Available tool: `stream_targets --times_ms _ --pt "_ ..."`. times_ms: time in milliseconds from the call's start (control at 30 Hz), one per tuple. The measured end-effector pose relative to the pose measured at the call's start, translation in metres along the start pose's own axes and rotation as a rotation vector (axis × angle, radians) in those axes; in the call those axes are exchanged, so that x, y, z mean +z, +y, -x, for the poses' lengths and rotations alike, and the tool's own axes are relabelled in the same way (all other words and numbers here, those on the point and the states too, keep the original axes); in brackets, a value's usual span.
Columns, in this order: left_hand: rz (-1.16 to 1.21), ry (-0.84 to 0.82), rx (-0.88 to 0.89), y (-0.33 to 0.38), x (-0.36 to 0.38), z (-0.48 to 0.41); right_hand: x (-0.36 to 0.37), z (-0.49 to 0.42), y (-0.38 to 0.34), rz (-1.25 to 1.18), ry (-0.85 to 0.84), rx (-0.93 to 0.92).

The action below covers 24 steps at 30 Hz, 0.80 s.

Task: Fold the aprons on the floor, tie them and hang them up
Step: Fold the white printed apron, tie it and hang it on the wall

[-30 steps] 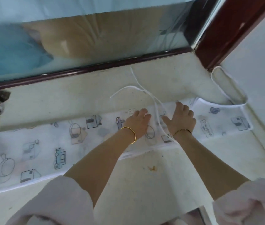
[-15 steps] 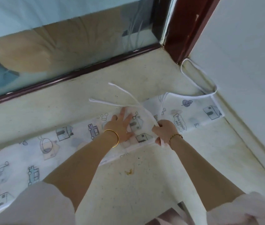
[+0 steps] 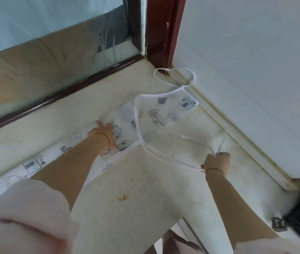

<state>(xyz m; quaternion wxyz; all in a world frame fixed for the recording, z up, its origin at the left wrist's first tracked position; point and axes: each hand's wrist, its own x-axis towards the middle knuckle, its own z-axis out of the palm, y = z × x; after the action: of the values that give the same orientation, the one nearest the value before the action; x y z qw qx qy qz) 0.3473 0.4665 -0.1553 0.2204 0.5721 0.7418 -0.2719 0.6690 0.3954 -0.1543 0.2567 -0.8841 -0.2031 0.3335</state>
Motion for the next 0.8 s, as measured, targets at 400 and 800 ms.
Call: stream_targets --times_ms 400,800 --pt "0.222 0.147 0.181 0.091 0.015 0.019 0.035 0.031 -0.055 0.621 -0.113 -0.773" --pt "-0.059 -0.013 0.303 0.087 0.011 0.017 0.078 -0.013 -0.106 -0.137 -0.394 -0.189"
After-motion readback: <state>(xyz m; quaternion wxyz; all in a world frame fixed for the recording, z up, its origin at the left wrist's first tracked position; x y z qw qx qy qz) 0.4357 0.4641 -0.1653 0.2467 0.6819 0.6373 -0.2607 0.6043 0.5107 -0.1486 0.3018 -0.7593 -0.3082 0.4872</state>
